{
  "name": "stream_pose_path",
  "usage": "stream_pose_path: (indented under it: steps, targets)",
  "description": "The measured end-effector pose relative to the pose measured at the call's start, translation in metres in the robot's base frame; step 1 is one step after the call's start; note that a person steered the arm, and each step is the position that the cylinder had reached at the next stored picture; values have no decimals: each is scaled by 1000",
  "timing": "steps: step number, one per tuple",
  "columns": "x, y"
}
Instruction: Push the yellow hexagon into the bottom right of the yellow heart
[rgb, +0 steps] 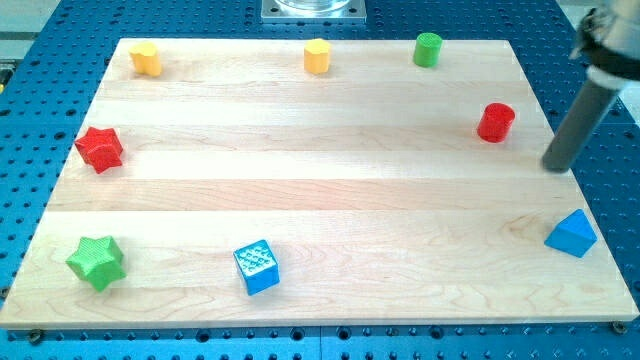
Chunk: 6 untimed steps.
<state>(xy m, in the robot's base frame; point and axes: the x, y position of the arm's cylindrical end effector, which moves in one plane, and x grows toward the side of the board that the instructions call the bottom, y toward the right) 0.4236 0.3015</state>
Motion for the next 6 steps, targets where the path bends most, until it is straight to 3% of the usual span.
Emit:
stream_pose_path:
  steps: [1,2,3,4,5,6]
  targets:
    - [-81,-13]
    - [-126,-72]
    - [-131,-192]
    - [-176,-252]
    - [-184,-274]
    - [-186,-375]
